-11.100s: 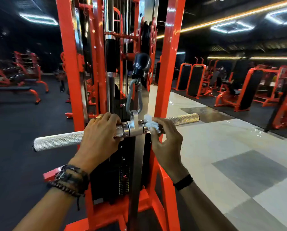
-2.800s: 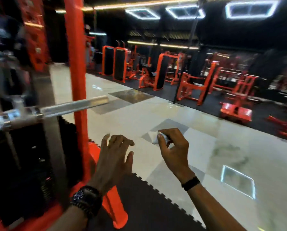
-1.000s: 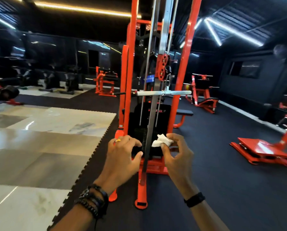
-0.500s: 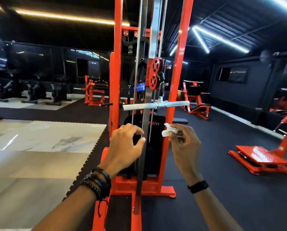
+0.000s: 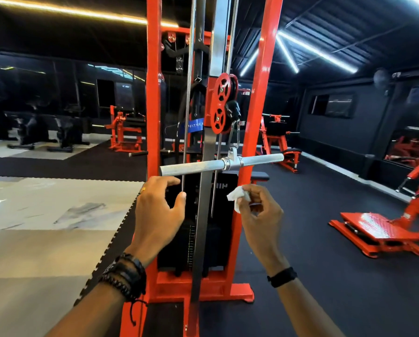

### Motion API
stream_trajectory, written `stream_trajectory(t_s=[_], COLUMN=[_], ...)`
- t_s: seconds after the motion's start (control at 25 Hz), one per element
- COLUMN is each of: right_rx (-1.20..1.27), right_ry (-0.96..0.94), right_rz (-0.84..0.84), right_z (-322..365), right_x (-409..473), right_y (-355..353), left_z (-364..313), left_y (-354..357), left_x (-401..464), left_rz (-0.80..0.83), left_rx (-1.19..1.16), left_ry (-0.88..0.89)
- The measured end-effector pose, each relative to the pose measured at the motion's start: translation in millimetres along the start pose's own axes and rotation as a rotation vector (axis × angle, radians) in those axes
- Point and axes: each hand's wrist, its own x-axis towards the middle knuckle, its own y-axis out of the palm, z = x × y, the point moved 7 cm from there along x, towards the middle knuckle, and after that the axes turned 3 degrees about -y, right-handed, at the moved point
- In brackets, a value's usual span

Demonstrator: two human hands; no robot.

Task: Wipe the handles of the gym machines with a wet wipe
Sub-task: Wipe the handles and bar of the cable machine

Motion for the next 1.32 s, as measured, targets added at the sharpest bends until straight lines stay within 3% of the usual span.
stream_trajectory(t_s=[0.2, 0.52, 0.72, 1.08, 1.32], right_rx=[-0.020, -0.230, -0.363, -0.332, -0.161], right_ry=[0.014, 0.001, 0.021, 0.055, -0.151], right_rz=[-0.043, -0.193, -0.188, -0.234, 0.079], right_z=[-34, -66, -88, -104, -49], right_x=[27, 69, 86, 88, 32], right_y=[45, 94, 105, 131, 243], left_z=[53, 129, 155, 167, 172], left_y=[12, 49, 75, 85, 88], left_x=[52, 111, 122, 124, 130], left_rz=[-0.122, 0.054, 0.216, 0.242, 0.190], left_rx=[-0.069, -0.274, -0.494, -0.542, -0.533], left_ry=[-0.094, -0.164, -0.271, -0.298, -0.269])
